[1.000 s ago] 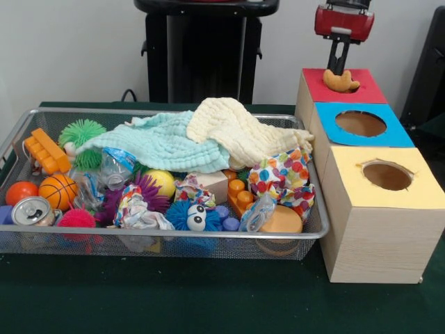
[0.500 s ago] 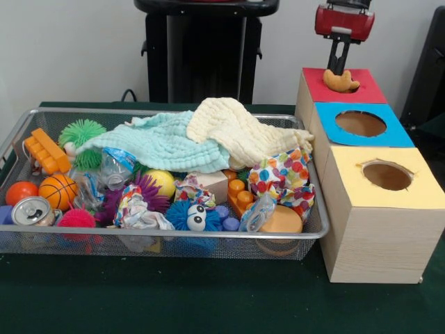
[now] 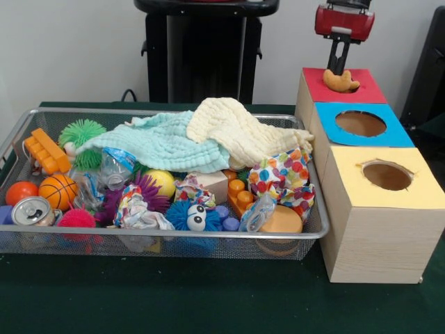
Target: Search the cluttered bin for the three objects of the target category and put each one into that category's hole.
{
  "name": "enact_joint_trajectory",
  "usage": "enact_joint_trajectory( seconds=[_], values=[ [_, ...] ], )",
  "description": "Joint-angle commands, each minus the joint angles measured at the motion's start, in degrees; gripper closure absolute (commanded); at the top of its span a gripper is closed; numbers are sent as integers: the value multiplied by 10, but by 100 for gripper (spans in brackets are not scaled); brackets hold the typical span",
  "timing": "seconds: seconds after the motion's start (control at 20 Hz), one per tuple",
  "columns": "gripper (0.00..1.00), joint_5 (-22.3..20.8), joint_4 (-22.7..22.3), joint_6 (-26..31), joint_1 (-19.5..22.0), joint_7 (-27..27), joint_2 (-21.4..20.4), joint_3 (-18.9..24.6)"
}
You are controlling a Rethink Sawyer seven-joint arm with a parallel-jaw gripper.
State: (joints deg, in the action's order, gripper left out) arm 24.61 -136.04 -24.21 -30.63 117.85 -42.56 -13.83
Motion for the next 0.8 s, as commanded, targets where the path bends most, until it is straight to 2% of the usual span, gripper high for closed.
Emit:
enact_joint_trajectory(
  seconds=[0.05, 0.4, 0.6, 0.8],
  values=[
    [100, 48, 95, -6, 13, 92, 40, 16],
    [100, 85, 115, 6, -3, 83, 55, 8],
    [100, 109, 113, 53, -20, 65, 31, -9],
    [100, 115, 112, 95, -30, 51, 8, -26]
  ],
)
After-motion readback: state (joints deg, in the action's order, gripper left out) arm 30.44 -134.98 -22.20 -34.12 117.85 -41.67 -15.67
